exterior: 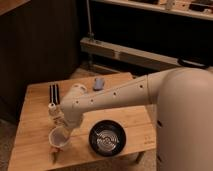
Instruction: Pick up the ceramic cup
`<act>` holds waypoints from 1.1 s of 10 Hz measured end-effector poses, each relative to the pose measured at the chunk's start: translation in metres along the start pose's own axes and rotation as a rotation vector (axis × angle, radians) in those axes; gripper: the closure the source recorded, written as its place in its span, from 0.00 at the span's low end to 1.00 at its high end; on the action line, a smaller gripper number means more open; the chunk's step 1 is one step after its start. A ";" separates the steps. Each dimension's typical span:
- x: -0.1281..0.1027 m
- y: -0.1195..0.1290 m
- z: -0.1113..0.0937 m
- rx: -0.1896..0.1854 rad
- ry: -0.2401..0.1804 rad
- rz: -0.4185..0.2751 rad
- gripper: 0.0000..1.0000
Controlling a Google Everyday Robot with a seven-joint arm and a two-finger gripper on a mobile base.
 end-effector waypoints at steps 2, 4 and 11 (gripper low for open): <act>0.001 0.005 0.004 0.006 0.014 -0.017 0.82; 0.005 0.017 0.001 0.010 0.020 -0.049 0.99; 0.033 -0.039 -0.066 -0.143 -0.067 -0.003 1.00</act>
